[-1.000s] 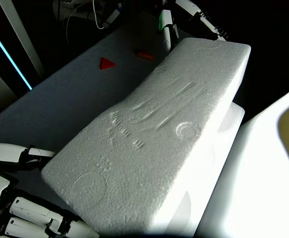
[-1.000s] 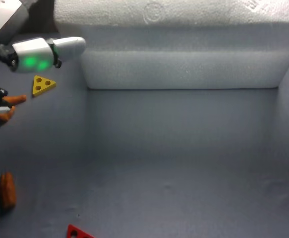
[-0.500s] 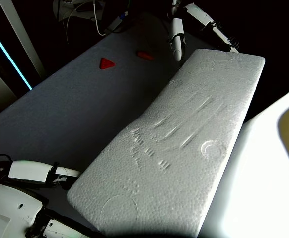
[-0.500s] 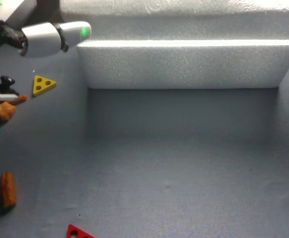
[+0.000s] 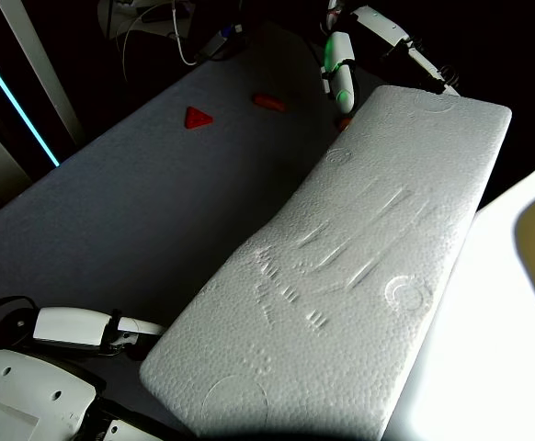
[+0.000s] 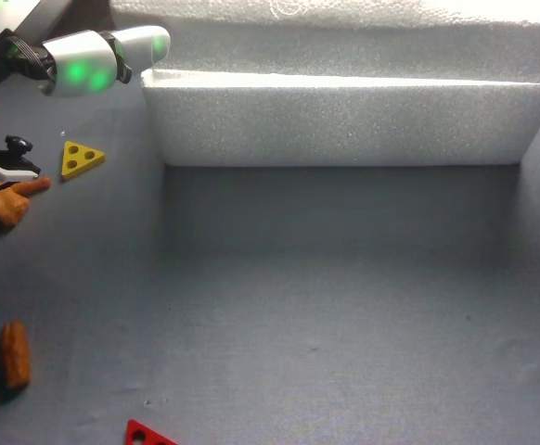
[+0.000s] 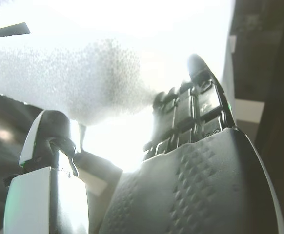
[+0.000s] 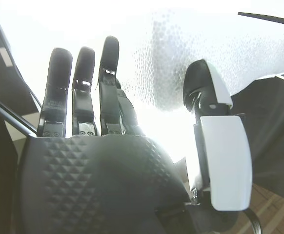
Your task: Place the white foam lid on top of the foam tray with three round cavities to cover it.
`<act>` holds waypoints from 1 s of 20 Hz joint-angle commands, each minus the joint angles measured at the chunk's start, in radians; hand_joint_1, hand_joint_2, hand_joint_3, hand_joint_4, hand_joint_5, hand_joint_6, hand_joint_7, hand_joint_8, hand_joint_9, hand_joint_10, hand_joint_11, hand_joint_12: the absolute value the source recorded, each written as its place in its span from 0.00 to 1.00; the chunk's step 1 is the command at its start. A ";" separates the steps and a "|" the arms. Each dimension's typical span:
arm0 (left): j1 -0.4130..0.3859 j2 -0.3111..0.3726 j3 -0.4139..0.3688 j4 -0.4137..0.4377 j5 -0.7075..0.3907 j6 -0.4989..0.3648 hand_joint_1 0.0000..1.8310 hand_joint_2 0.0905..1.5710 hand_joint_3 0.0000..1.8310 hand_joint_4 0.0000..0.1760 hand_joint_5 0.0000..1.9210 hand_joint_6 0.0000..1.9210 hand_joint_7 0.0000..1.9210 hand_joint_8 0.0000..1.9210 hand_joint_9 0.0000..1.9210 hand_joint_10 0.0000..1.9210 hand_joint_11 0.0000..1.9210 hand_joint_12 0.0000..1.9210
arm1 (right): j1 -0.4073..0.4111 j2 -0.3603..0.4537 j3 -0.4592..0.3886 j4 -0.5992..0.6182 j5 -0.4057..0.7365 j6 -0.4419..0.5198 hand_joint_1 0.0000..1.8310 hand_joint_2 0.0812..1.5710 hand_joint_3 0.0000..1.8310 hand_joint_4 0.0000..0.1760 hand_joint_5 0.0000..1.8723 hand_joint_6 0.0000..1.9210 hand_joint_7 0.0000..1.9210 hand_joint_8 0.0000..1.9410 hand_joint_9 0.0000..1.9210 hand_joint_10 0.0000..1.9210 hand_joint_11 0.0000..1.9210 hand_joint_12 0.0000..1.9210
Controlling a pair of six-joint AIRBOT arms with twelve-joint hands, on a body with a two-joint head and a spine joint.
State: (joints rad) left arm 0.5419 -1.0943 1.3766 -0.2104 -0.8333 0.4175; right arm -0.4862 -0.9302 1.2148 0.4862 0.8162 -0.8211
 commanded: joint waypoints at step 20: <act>-0.018 -0.052 0.024 0.098 -0.058 -0.012 0.30 0.71 0.00 0.00 0.08 0.00 0.00 0.00 0.00 0.00 0.00 0.17 | 0.048 -0.046 0.052 -0.115 0.049 0.008 0.26 0.77 0.00 0.00 0.00 0.00 0.02 0.01 0.01 0.01 0.00 0.50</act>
State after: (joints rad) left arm 0.5377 -1.1263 1.4117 -0.2184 -0.7776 0.4114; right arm -0.4576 -0.9684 1.2751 0.4854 0.7525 -0.8200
